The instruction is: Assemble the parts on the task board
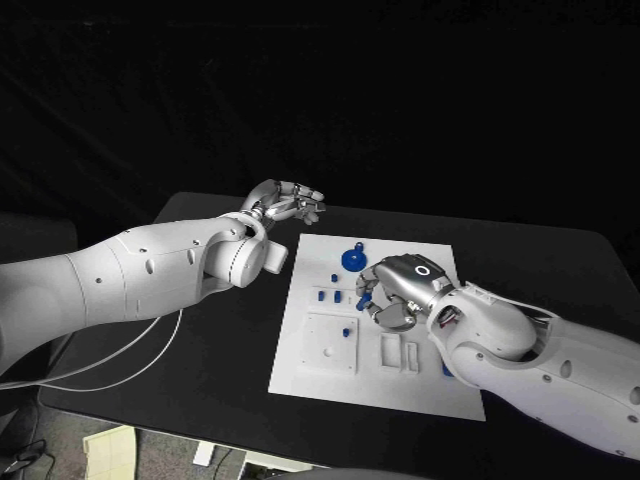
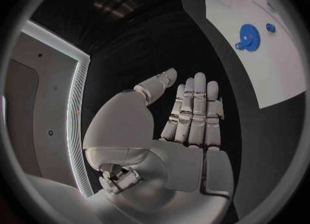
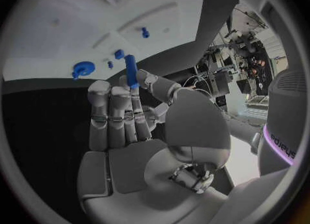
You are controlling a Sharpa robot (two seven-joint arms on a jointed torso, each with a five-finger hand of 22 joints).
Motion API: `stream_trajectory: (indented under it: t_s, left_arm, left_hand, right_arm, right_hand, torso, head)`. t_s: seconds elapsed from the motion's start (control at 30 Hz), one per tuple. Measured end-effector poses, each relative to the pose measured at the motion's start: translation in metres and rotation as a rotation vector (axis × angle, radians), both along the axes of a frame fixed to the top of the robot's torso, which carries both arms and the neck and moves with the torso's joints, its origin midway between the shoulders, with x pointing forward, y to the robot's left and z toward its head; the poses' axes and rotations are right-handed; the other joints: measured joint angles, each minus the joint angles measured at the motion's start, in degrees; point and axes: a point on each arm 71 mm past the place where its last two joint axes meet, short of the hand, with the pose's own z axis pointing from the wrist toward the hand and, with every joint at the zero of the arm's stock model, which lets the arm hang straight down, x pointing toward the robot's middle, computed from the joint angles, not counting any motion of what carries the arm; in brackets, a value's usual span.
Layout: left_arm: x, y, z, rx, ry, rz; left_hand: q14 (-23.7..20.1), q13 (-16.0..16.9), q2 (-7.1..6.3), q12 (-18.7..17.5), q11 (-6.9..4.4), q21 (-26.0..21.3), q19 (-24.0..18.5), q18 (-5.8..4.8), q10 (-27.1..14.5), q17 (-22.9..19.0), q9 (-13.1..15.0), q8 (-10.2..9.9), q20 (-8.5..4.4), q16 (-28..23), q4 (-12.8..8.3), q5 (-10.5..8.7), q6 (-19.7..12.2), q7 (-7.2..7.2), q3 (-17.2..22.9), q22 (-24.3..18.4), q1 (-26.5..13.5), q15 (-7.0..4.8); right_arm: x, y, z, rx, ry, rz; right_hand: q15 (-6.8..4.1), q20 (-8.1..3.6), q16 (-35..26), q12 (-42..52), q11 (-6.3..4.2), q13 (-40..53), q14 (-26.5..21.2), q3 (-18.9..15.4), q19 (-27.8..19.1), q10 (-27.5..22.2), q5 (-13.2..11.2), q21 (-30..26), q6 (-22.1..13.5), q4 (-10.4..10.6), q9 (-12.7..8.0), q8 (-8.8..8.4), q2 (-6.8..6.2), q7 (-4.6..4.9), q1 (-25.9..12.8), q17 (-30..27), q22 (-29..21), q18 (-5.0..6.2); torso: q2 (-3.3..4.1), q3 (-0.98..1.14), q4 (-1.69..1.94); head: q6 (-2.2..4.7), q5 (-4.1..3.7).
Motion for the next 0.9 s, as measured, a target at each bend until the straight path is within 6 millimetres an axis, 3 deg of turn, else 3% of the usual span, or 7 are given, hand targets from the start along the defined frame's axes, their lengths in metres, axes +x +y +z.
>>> stream_trajectory:
  t_s: [0.37, 0.9]
  left_arm:
    - [0.0, -0.003, 0.0, -0.001, 0.0, -0.005]
    - [0.001, -0.009, 0.0, -0.004, -0.001, -0.015]
  left_hand:
    - [0.0, 0.0, 0.0, 0.0, 0.0, 0.0, 0.0, 0.0, 0.0, 0.09, 0.0, 0.0, 0.0, -0.22, 0.0, 0.0, 0.0, 0.0, 0.0, 0.05, 0.0, 0.0]
    - [0.0, 0.01, 0.0, 0.0, 0.0, -0.23, 0.0, -0.01, 0.0, 0.15, -0.04, 0.0, 0.0, -0.22, 0.0, 0.0, 0.0, 0.0, 0.0, 0.09, 0.0, 0.0]
  right_arm:
    - [-0.028, 0.04, -0.015, 0.029, 0.045, 0.099]
    - [-0.038, 0.048, -0.043, -0.05, 0.06, 0.134]
  right_hand:
    - [0.02, 0.02, 0.0, -0.01, 0.0, 0.0, 0.04, 0.0, 0.01, 0.01, 0.0, 0.0, -0.02, 0.0, -0.05, -0.02, -0.01, -0.01, -0.01, 0.0, -0.01, -0.01]
    - [-0.21, 0.12, -0.01, -0.05, 0.0, 0.08, 0.0, -0.01, 0.1, 0.02, 0.0, 0.0, -0.04, 0.0, 0.0, 0.12, -0.01, -0.01, -0.01, -0.05, -0.02, 0.0]
  torso:
    - [0.03, -0.07, 0.12]
    - [0.03, -0.07, 0.07]
  head:
    - [-0.12, 0.37]
    - [-0.69, 1.01]
